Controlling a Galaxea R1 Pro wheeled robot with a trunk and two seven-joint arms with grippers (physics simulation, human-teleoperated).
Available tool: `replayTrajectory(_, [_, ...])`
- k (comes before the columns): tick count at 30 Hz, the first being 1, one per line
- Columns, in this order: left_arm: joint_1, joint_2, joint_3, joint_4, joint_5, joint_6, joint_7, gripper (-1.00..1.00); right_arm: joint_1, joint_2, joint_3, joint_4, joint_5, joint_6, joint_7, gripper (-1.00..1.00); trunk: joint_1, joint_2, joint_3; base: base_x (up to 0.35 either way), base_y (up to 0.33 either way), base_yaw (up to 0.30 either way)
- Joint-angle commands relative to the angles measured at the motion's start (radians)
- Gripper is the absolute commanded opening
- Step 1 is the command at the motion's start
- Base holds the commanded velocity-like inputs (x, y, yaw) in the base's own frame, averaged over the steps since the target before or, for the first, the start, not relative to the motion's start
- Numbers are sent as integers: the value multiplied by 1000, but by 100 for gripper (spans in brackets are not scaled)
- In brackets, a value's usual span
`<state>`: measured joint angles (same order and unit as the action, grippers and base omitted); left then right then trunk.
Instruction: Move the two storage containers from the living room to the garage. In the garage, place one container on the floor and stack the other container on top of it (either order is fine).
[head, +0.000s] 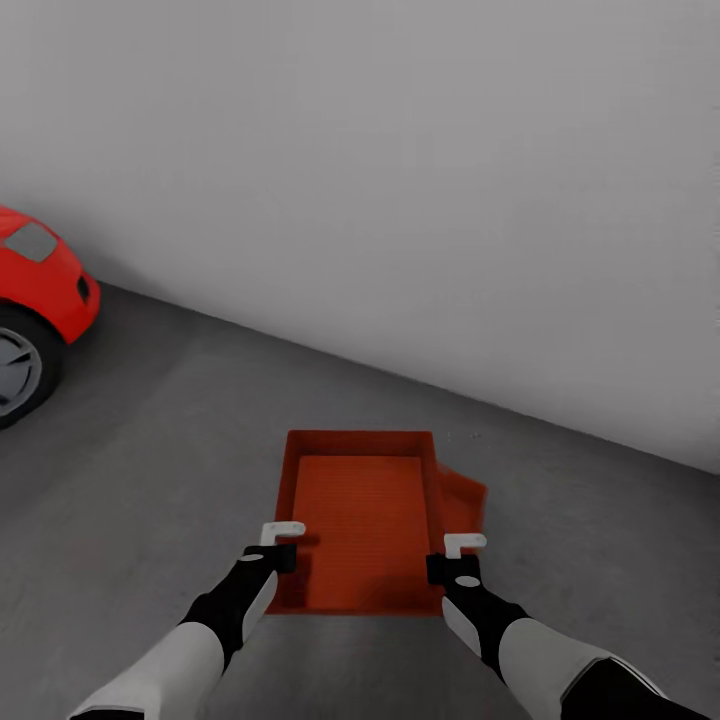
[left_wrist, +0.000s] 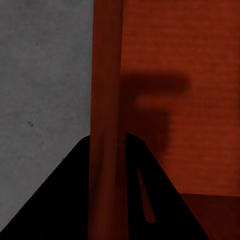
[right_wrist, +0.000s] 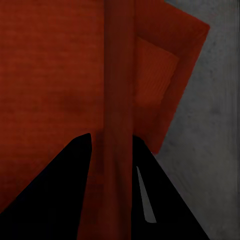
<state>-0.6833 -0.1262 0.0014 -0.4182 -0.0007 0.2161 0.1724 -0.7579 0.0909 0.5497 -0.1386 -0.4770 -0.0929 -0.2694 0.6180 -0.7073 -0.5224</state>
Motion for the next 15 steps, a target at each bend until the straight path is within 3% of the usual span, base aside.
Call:
replayTrajectory(1, [-1,5,20,-44,8,7,4,-100,0,-3,29,50,-11,-1,0,-100,1,-1,-1,321,0,-236])
replayTrajectory(15, [-1,5,20,-44,9,6,4,-100,0,-3,29,50,-11,-1,1,-100,1,-1,-1,321,0,-214])
